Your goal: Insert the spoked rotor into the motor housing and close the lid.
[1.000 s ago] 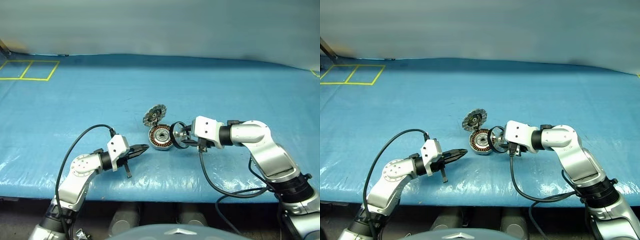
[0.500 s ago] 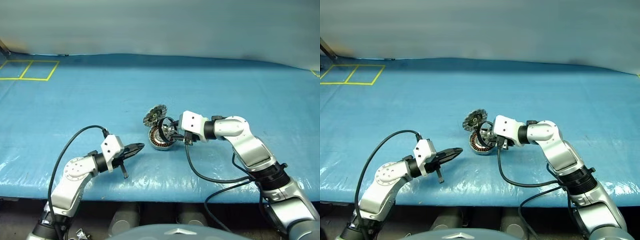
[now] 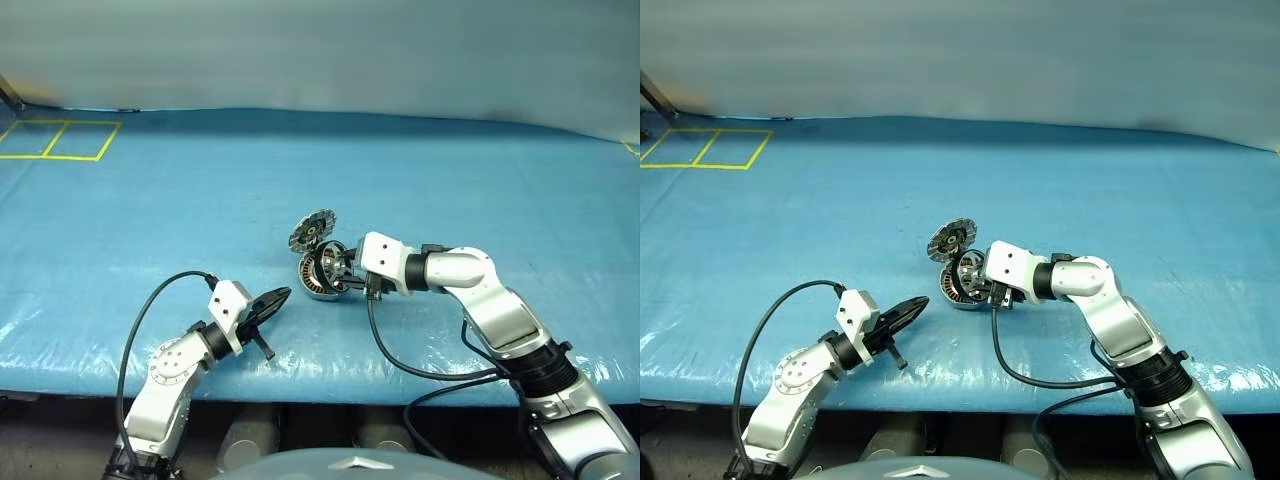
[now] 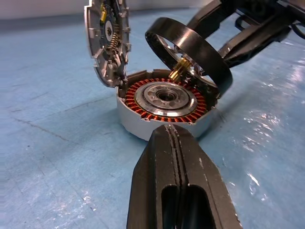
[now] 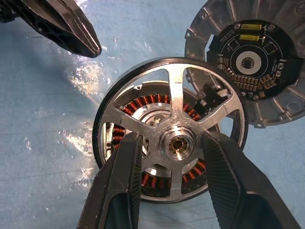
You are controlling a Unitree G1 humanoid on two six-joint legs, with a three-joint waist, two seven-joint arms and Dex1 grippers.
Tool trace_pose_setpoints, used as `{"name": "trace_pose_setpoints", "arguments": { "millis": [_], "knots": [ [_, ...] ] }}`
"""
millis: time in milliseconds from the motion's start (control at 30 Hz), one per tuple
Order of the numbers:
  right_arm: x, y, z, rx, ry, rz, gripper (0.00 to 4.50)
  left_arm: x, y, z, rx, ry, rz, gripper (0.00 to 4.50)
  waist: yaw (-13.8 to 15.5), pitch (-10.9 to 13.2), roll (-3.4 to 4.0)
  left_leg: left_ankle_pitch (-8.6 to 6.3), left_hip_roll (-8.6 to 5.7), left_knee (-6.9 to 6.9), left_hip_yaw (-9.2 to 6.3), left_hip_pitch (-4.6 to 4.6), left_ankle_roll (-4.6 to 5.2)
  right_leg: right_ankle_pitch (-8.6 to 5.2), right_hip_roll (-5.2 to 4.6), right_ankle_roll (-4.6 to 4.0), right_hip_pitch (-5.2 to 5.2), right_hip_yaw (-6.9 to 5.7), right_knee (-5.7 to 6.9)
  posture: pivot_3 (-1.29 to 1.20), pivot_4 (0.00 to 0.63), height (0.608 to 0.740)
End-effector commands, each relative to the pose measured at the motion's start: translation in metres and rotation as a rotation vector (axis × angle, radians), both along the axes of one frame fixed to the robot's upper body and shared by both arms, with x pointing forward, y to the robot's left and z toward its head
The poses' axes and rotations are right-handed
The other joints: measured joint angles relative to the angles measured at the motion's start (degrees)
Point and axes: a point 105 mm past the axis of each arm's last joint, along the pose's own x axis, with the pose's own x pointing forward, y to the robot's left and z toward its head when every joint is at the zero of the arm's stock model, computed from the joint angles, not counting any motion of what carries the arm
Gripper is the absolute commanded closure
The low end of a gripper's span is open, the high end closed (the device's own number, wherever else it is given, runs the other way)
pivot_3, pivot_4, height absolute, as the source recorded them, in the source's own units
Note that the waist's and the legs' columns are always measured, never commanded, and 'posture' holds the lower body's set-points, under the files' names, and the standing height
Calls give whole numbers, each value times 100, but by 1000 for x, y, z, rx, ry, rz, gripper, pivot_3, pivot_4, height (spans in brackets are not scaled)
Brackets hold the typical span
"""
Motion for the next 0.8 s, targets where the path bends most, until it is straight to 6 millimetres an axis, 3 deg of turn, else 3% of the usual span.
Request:
{"name": "trace_pose_setpoints", "arguments": {
  "millis": [33, 233, 800],
  "knots": [
    [-3, 1, 0, -21, -34, 14, 2956, -1, -3, 4, -21, -35, 43, 4500, -2, 0, 0, 0, 0, 0, 0, -1, 0, 0, 1, 0, 1, 0, 1, 0, 150, 740],
    [2, 4, -1, -11, -60, -6, 2956, -8, -14, -2, -26, -25, 32, 4500, -5, -2, 0, 2, 3, 0, 4, 5, 0, 1, 2, 0, 1, 0, 1, 0, 150, 740],
    [11, 12, 0, -28, -97, 16, 2956, 2, 0, -1, -12, -57, -1, 4500, -18, -5, 2, 11, 17, 0, 11, 16, -5, 11, 18, -7, 0, 7, 3, 0, 150, 740]
  ]
}}
